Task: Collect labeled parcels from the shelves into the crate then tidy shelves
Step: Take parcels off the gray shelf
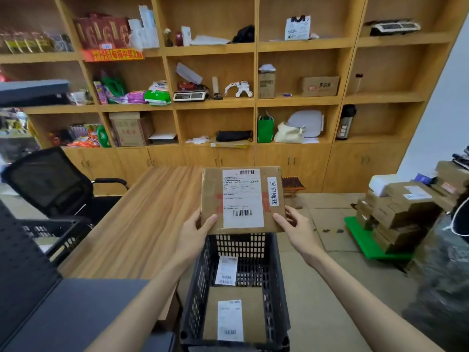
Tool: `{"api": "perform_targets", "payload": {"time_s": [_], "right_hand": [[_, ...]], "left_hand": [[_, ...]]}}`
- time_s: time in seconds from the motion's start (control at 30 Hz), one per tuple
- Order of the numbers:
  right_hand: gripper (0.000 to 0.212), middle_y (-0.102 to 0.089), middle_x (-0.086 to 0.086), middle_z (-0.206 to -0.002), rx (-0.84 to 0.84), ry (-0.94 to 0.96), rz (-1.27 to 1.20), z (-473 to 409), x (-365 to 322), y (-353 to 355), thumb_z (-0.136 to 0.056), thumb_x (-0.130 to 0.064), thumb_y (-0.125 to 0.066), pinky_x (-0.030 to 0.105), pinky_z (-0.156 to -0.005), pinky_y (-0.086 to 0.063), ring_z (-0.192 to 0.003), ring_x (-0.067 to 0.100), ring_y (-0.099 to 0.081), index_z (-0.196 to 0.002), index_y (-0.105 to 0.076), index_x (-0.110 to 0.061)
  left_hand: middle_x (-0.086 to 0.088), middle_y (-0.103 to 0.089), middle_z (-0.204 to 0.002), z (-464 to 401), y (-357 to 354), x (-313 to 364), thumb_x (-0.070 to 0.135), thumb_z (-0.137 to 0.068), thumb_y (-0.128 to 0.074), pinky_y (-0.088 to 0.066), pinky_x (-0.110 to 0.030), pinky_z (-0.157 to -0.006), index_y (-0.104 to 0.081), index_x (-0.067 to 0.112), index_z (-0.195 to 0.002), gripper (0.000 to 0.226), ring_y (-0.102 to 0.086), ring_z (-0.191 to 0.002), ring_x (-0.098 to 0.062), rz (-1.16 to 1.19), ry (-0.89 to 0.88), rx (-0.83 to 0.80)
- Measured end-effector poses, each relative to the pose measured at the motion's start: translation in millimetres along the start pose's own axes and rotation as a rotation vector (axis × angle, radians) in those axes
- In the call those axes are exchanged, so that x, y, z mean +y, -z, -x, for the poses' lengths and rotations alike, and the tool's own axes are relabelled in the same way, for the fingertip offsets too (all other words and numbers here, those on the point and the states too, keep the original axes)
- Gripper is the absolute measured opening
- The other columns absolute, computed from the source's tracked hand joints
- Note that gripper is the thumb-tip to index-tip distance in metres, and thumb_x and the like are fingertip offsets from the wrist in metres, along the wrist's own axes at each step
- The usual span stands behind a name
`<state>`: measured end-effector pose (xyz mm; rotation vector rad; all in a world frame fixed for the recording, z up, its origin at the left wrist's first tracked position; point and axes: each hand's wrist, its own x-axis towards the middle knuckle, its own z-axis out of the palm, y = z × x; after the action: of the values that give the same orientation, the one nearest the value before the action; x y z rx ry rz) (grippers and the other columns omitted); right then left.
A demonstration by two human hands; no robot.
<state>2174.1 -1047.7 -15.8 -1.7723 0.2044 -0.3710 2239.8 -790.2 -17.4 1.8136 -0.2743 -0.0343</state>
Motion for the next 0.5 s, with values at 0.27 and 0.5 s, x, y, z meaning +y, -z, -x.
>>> {"api": "perform_targets", "payload": {"time_s": [0.27, 0.5], "right_hand": [[0.042, -0.065, -0.003, -0.123, -0.065, -0.146, 0.001, -77, 93, -11, -0.097, -0.028, -0.06, 0.009, -0.073, -0.049, -0.105, 0.001, -0.06, -0.136, -0.055, -0.014], [0.043, -0.066, -0.005, -0.121, -0.147, -0.318, -0.001, -101, 168, -26, -0.097, -0.032, -0.059, 0.019, -0.082, -0.054, -0.104, 0.002, -0.062, -0.137, -0.052, -0.018]], "left_hand": [[0.009, -0.074, -0.113, -67, -40, -58, 0.029, -0.101, -0.058, -0.057, -0.034, -0.093, -0.059, 0.019, -0.135, 0.036, -0.071, -0.101, -0.007, -0.014, 0.161, -0.018], [0.006, -0.075, -0.11, -90, -63, -128, 0.028, -0.101, -0.059, -0.057, -0.034, -0.092, -0.061, 0.017, -0.132, 0.033, -0.072, -0.1, -0.01, -0.027, 0.35, -0.033]]}}
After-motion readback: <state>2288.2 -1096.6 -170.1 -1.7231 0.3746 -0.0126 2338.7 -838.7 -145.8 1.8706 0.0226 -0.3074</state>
